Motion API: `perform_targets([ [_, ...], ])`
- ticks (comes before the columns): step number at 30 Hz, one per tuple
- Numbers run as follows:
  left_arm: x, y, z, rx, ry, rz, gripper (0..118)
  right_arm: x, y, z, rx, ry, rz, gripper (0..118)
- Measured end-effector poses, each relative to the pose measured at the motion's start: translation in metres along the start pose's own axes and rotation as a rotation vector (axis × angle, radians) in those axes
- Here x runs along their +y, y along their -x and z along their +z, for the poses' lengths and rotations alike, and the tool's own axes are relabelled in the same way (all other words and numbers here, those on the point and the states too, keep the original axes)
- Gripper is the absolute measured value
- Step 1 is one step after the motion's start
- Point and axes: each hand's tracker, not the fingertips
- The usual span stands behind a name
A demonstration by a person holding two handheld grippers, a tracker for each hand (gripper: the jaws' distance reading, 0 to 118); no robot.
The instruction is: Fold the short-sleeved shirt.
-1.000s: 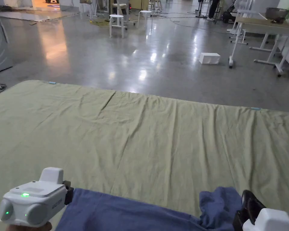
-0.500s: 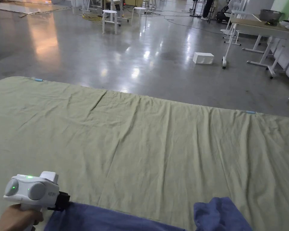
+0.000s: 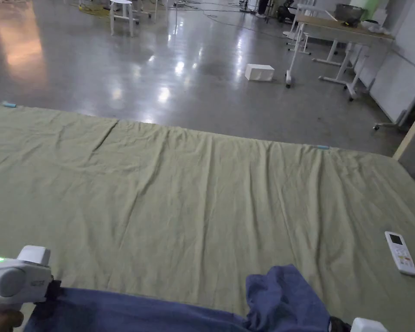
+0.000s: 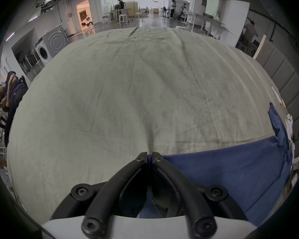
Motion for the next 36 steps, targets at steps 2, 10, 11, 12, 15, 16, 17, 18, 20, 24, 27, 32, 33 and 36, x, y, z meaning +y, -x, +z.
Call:
perform_targets([
  [2, -0.002, -0.001, 0.011, -0.002, -0.028, 0.005, 3, 0.013, -0.010, -0.023, 0.008, 0.090, 0.020, 16],
  [10, -0.017, -0.007, 0.044, 0.009, -0.088, -0.004, 3, 0.048, -0.031, -0.124, 0.014, 0.399, 0.106, 69],
  [11, -0.019, -0.005, 0.043, 0.008, -0.089, -0.005, 3, 0.048, -0.032, -0.135, 0.022, 0.441, 0.108, 69],
  [12, -0.021, -0.005, 0.044, 0.008, -0.092, -0.006, 3, 0.048, -0.033, -0.145, 0.042, 0.482, 0.099, 69],
  [15, -0.024, -0.002, 0.043, 0.011, -0.086, 0.002, 3, 0.040, -0.031, -0.165, 0.084, 0.562, 0.121, 64],
  [16, -0.025, -0.002, 0.044, 0.012, -0.084, 0.006, 3, 0.037, -0.028, -0.168, 0.079, 0.575, 0.143, 64],
  [17, -0.026, -0.002, 0.045, 0.012, -0.081, 0.008, 3, 0.036, -0.027, -0.168, 0.070, 0.562, 0.147, 63],
  [18, -0.026, -0.002, 0.046, 0.013, -0.079, 0.009, 3, 0.036, -0.025, -0.168, 0.064, 0.552, 0.151, 63],
  [20, -0.027, -0.002, 0.044, 0.015, -0.079, 0.010, 3, 0.036, -0.027, -0.167, 0.059, 0.552, 0.135, 60],
  [24, -0.026, -0.004, 0.043, 0.024, -0.084, -0.002, 3, 0.038, -0.030, -0.160, 0.071, 0.503, 0.083, 1],
  [27, -0.025, -0.005, 0.043, 0.030, -0.086, 0.001, 3, 0.038, -0.032, -0.157, 0.072, 0.502, 0.046, 1],
  [32, -0.025, -0.003, 0.053, 0.030, -0.105, 0.012, 3, 0.039, -0.039, -0.137, 0.078, 0.437, -0.025, 0],
  [33, -0.026, -0.003, 0.056, 0.029, -0.110, 0.010, 3, 0.041, -0.039, -0.130, 0.080, 0.426, -0.022, 0],
  [36, -0.029, -0.001, 0.067, 0.021, -0.128, 0.008, 3, 0.048, -0.039, -0.109, 0.099, 0.392, -0.007, 0],
])
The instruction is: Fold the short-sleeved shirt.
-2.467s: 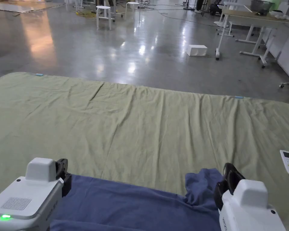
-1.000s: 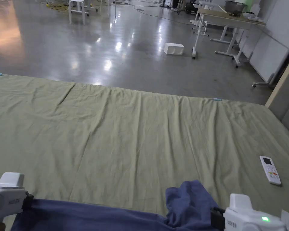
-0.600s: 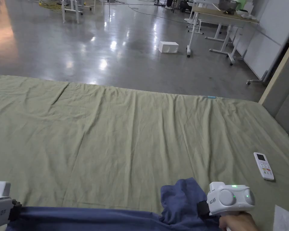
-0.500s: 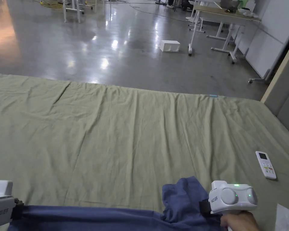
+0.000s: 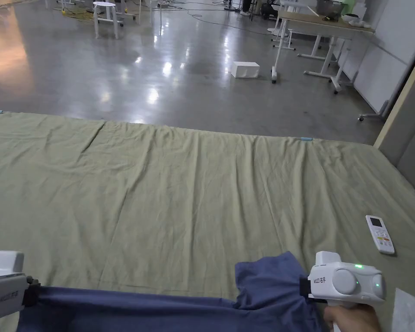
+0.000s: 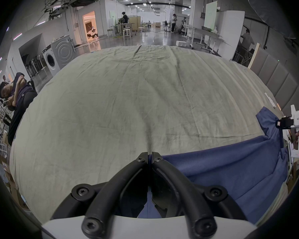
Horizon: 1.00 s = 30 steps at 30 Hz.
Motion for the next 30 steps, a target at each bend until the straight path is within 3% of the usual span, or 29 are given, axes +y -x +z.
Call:
perform_targets([
  [20, -0.073, 0.039, 0.123, -0.087, -0.137, 0.037, 3, -0.091, -0.017, 0.184, 0.043, -0.139, 0.088, 0],
  [30, -0.147, 0.046, 0.135, -0.111, -0.003, 0.024, 3, -0.176, -0.019, 0.177, 0.009, 0.033, 0.176, 0],
])
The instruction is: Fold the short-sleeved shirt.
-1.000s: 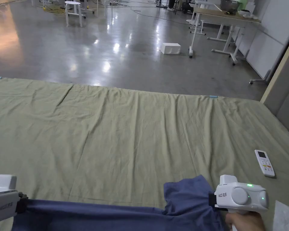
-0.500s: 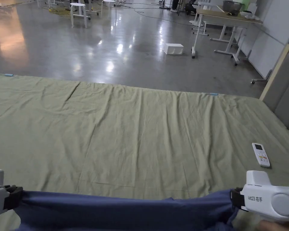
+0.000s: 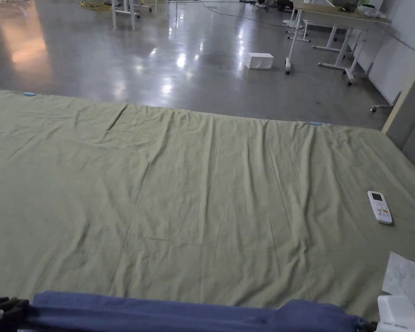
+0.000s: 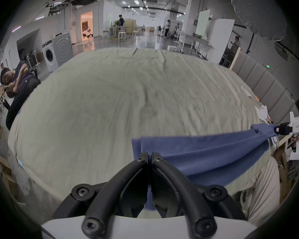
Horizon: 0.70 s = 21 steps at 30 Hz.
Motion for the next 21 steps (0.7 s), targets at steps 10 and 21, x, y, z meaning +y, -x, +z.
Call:
perform_targets([
  [10, -0.055, -0.006, -0.036, 0.054, 0.163, -0.040, 3, -0.041, 0.006, -0.053, -0.042, 0.116, -0.002, 0],
  [21, -0.046, 0.001, -0.037, 0.109, 0.122, -0.014, 42, -0.037, 0.024, -0.048, -0.206, 0.094, 0.075, 53],
])
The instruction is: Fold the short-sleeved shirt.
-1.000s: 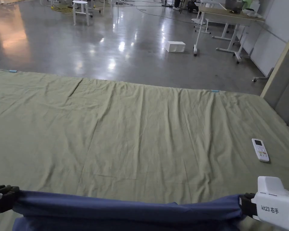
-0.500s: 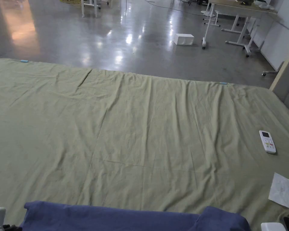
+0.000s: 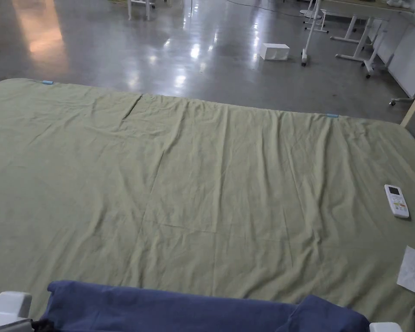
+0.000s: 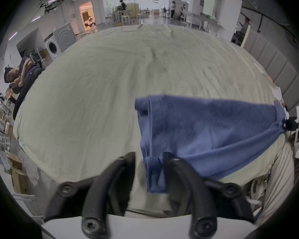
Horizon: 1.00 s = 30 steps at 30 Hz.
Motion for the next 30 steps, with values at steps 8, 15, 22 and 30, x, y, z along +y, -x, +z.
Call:
perform_targets([
  [8, 0.057, -0.035, 0.045, -0.052, -0.338, 0.009, 68, 0.049, 0.006, 0.077, -0.029, -0.430, -0.141, 99],
  [15, 0.094, -0.088, 0.071, 0.005, -0.640, -0.006, 67, 0.090, 0.048, 0.113, -0.010, -0.797, -0.272, 97],
  [22, 0.111, -0.127, 0.100, 0.065, -0.842, -0.026, 43, 0.115, 0.082, 0.137, -0.045, -1.049, -0.278, 49],
  [30, 0.119, -0.130, 0.103, 0.051, -0.862, 0.019, 2, 0.125, 0.095, 0.138, -0.085, -1.115, -0.259, 0],
])
